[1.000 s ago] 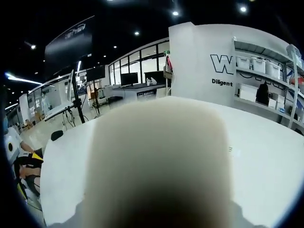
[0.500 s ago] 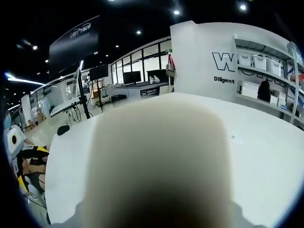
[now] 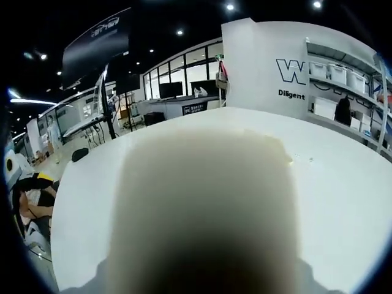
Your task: Place the target food into the container with the food tongs after gripping and lifting it, then release it inside without dropping or visibly crushing the food.
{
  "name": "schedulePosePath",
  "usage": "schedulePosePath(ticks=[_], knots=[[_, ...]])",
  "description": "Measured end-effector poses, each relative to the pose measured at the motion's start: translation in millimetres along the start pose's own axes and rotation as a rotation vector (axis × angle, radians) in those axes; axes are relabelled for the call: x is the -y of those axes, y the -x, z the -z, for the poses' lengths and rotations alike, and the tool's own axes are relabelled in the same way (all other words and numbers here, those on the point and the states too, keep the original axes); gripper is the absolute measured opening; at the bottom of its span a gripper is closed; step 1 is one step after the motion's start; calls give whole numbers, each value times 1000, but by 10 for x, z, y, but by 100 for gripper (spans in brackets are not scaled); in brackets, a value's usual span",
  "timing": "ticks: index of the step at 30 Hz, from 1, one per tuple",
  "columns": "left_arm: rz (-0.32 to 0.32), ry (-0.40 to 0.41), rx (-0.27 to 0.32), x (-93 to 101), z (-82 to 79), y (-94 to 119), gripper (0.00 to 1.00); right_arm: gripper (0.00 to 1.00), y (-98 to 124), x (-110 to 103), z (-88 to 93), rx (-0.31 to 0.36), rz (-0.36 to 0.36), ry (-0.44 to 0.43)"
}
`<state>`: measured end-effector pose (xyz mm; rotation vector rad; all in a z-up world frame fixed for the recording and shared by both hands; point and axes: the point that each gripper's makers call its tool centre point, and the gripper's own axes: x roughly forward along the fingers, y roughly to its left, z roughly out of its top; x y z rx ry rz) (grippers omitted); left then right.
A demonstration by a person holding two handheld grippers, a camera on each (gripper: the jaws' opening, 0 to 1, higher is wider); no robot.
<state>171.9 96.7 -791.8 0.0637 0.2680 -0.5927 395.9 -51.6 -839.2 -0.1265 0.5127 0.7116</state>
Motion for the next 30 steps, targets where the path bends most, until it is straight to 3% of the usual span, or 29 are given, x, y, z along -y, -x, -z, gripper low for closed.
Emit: schedulePosePath(ticks=[26, 30], knots=[[-18, 21, 16, -97, -13, 55, 85, 21, -196, 51, 88, -53, 53, 101], [-23, 24, 18, -117, -14, 65, 85, 18, -202, 61, 96, -61, 43, 62]])
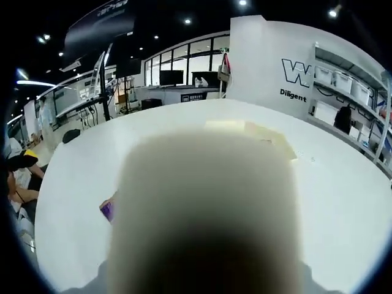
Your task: Place the target food into the container with the food tongs after gripping and lifting it, then release it inside without dropping or visibly crushing the food.
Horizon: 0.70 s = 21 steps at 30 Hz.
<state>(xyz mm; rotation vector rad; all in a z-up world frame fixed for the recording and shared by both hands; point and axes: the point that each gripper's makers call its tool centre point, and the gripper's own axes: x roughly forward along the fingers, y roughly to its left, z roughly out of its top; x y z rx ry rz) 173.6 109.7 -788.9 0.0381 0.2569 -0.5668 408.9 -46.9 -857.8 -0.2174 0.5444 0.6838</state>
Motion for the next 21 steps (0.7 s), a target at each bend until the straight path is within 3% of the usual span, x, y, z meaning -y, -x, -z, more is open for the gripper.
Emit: schedulePosePath(ticks=[14, 21], knots=[[2, 9, -7, -6, 35, -23, 84, 13, 89, 56, 30, 8, -4, -26], [13, 9, -9, 18, 42, -82, 84, 14, 247, 164, -58, 34, 16, -38]])
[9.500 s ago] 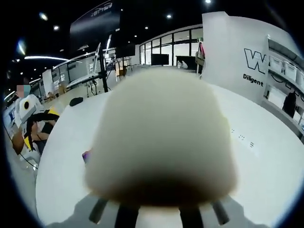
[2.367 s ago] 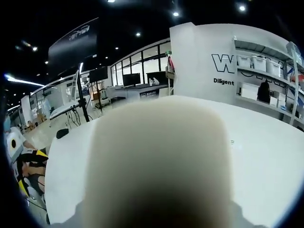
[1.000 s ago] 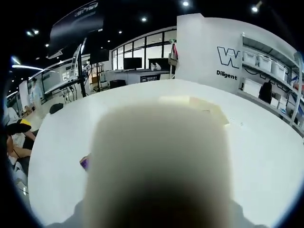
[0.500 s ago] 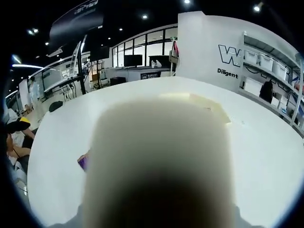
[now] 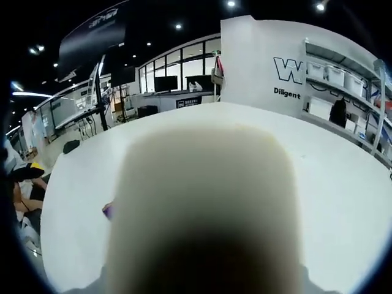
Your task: Place the target food into the container with the food tongs after gripping and lifting it, then release it inside without dropping or visibly crushing the food.
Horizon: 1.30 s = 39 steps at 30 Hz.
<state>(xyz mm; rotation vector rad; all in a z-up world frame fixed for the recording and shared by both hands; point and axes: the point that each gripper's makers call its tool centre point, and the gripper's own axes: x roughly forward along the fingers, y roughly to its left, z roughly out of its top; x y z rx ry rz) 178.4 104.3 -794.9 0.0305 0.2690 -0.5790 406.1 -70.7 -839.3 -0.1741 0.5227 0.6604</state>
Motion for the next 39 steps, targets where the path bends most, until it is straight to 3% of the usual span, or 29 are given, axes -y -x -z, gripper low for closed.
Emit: schedulePosePath(ticks=[10, 27, 34, 39], knots=[[13, -4, 1, 27, -18, -60, 84, 14, 101, 79, -269, 56, 12, -8], [-32, 16, -4, -127, -31, -114, 98, 15, 54, 118, -570, 74, 18, 34], [-23, 16, -10, -133, -13, -164, 97, 14, -63, 92, -546, 48, 18, 44], [-15, 14, -17, -127, 6, -173, 95, 15, -97, 120, -428, 27, 14, 32]])
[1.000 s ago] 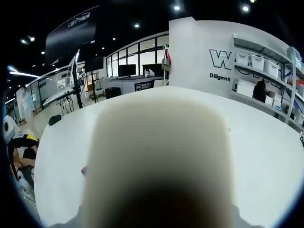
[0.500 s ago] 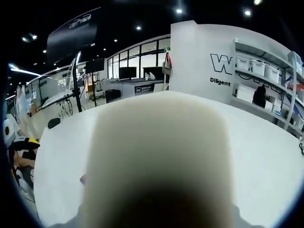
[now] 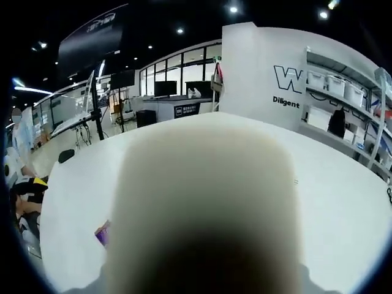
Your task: Place the target food into the container with the food tongs after gripping and lifting it, then release it inside without dropping or visibly crushing the food.
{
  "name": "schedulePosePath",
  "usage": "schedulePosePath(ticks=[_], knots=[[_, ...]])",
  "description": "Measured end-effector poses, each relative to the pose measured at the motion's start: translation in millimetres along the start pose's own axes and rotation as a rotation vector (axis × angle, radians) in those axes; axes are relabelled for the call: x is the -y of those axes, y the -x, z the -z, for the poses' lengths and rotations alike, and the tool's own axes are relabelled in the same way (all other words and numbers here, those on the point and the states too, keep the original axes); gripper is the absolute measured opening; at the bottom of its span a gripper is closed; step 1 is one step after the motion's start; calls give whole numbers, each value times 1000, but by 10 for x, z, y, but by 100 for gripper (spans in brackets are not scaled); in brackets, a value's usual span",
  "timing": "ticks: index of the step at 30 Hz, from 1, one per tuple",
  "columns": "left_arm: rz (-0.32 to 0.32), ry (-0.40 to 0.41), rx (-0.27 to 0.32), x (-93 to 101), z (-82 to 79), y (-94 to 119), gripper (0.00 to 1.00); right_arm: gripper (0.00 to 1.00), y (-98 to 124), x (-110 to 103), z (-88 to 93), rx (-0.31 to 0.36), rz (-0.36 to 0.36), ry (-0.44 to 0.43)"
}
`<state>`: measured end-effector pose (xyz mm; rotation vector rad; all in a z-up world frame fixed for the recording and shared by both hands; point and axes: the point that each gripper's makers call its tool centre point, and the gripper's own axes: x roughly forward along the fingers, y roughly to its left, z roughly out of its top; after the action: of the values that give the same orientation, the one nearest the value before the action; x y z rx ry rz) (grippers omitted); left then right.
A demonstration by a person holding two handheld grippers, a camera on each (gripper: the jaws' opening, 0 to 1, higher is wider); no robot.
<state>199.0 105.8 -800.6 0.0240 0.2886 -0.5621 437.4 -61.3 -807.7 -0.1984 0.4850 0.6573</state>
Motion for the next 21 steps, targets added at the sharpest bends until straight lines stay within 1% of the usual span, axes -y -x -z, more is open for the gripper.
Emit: schedulePosePath(ticks=[1, 3, 5, 10, 14, 16, 18, 19, 21], knots=[[1, 0, -2, -4, 6, -3, 95, 15, -4, 10, 33, -8, -13, -5], [-1, 2, 0, -11, 6, -6, 95, 16, -4, 31, 66, -14, -8, 0], [-2, 5, 4, -13, 1, -8, 94, 16, -9, 60, 116, -23, -18, -7], [1, 5, 4, 1, 7, -10, 94, 17, -50, 132, 239, -39, -12, -33], [-1, 8, 0, -8, 30, 1, 94, 17, -101, 194, 358, -52, 1, -32], [-4, 10, -3, -23, 47, 13, 93, 17, -111, 215, 397, -55, 2, -50], [-7, 12, -2, -35, 51, 21, 93, 17, -145, 258, 423, -61, 4, -52], [-8, 13, -2, -42, 52, 23, 93, 18, -137, 259, 415, -52, 13, -46], [-13, 15, -1, -61, 55, 29, 93, 18, -142, 266, 415, -53, 9, -63]])
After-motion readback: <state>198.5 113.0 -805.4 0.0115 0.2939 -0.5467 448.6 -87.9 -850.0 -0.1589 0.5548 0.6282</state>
